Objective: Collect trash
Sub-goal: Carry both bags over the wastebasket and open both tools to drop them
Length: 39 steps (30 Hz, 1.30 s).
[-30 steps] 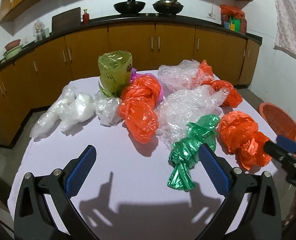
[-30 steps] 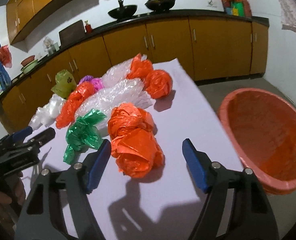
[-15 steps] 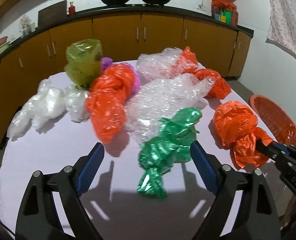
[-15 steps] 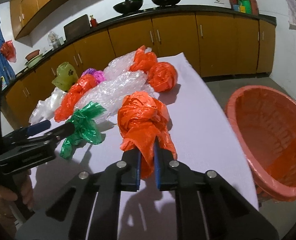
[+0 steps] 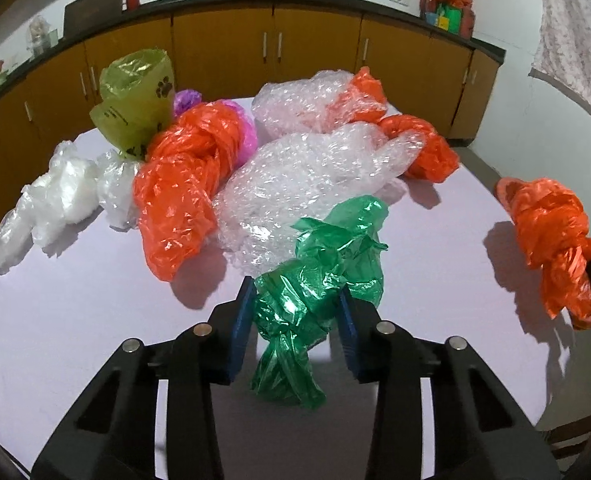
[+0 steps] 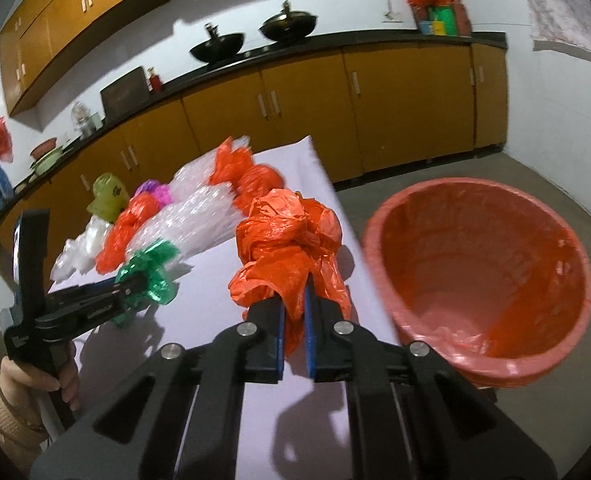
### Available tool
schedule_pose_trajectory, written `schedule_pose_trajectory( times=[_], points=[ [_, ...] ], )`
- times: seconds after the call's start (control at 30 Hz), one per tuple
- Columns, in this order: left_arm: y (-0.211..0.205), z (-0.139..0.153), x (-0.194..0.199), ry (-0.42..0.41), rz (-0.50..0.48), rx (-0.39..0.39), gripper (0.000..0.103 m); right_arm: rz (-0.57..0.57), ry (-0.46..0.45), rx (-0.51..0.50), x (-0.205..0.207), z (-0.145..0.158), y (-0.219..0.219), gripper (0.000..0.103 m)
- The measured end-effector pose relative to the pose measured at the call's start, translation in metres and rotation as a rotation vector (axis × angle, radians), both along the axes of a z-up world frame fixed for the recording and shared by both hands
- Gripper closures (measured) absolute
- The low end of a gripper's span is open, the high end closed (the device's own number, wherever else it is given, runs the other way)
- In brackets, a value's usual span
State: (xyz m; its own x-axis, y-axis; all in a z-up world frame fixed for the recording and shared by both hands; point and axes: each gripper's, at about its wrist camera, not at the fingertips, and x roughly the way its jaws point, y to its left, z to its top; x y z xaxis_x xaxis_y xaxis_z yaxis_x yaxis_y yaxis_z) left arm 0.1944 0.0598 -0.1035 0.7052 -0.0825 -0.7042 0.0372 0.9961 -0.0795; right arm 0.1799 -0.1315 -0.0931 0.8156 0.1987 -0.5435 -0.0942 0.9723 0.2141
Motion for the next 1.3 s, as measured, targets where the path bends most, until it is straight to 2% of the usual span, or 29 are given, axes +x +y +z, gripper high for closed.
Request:
schedule_pose_trajectory(
  times=[0.17, 0.33, 0.57, 0.73, 0.9, 1.2, 1.3],
  points=[
    [-0.01, 0.011, -0.012, -0.039, -0.036, 0.002, 0.066, -0.088, -0.026, 0.017, -0.009, 0.009, -0.03, 0.094],
    [-0.034, 0.032, -0.021, -0.084, -0.096, -0.034, 0.066, -0.19, -0.047, 0.021, -0.017, 0.018, -0.066, 0.094],
    [-0.111, 0.061, -0.021, -0.129, -0.261, -0.095, 0.066, -0.315, -0.058, 0.003, -0.025, 0.022, -0.112, 0.094],
    [-0.173, 0.057, -0.01, -0.108, -0.361, -0.098, 0.066, -0.372, -0.056, -0.004, -0.024, 0.019, -0.134, 0.094],
    [-0.218, 0.049, 0.003, -0.088, -0.421, -0.083, 0.066, -0.408, -0.064, 0.001, -0.017, 0.016, -0.15, 0.094],
    [-0.25, 0.043, 0.025, -0.077, -0.459, -0.054, 0.066, -0.436, -0.079, 0.03, 0.003, 0.011, -0.168, 0.094],
    [-0.256, 0.041, 0.029, -0.074, -0.464, -0.045, 0.061, -0.431, -0.081, 0.048, 0.007, 0.01, -0.171, 0.087]
  ],
)
